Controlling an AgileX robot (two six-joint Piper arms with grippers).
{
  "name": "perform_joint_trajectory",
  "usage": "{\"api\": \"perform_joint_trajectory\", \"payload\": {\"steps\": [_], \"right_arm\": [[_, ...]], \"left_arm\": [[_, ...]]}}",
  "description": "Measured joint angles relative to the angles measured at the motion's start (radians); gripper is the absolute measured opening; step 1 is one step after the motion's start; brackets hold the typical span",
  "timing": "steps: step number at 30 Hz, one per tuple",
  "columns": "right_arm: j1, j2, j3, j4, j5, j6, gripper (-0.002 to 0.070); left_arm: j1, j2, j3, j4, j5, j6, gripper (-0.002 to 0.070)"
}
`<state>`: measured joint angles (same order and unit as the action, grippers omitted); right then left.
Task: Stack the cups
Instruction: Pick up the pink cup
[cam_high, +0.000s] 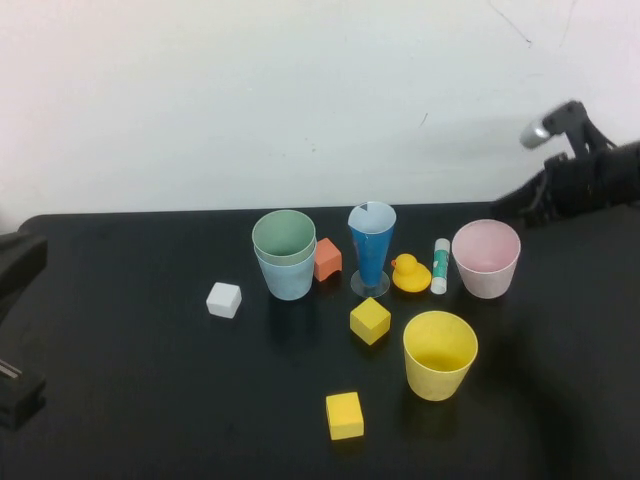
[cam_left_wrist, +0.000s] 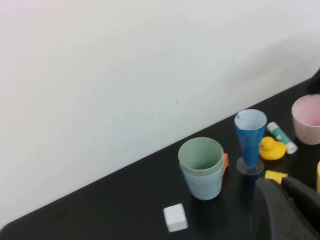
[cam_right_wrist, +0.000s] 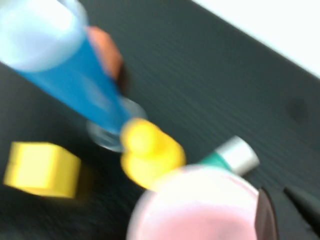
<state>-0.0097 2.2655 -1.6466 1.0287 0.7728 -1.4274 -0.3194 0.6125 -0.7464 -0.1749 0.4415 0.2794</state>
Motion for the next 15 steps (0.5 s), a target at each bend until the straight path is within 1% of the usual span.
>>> {"api": "perform_joint_trajectory", "payload": {"steps": [3, 8, 12, 14, 15], "right_arm": [[0.011, -0.041, -0.047, -0.046, 0.073, 0.053, 0.0004], [0.036, -0.132, -0.089, -0.196, 0.065, 0.134, -0.0001], [0.036, -0.127, -0.092, -0.309, 0.057, 0.166, -0.0001], [0.036, -0.105, -0.092, -0.342, 0.056, 0.173, 0.0011], [0.036, -0.094, -0.092, -0.347, 0.056, 0.175, 0.0029]], "left_arm": [[0.000, 0.000, 0.000, 0.037, 0.007, 0.000, 0.0001], [0.000, 0.000, 0.000, 0.086, 0.017, 0.000, 0.0001], [0.000, 0.000, 0.000, 0.100, 0.034, 0.000, 0.0000], [0.000, 0.000, 0.000, 0.112, 0.044, 0.000, 0.0000], [0.000, 0.000, 0.000, 0.115, 0.051, 0.000, 0.0000]]}}
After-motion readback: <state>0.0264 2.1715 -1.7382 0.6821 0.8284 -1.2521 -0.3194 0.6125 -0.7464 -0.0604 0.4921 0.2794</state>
